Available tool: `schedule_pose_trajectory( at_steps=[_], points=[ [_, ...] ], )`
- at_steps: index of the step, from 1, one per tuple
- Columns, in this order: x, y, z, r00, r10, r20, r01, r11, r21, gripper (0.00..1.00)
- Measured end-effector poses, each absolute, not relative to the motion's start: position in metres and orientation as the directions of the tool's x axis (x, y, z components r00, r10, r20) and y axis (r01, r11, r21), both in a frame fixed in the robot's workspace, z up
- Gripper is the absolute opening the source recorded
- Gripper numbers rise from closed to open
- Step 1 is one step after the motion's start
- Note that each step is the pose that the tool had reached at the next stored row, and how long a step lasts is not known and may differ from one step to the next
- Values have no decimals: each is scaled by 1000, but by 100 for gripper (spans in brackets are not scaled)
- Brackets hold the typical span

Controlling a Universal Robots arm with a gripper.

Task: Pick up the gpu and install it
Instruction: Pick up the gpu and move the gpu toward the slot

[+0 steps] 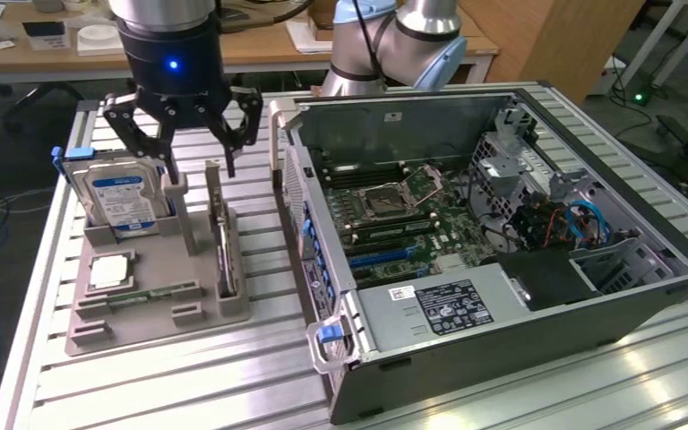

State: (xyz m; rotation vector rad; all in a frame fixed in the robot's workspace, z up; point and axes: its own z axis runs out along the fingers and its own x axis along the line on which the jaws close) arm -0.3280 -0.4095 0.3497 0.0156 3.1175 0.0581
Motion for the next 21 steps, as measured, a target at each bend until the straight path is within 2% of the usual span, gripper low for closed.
schedule_pose_trajectory(
  at_steps=[21],
  points=[
    [-328,-409,318,-1000,10,-23,10,1000,28,65]
  ],
)
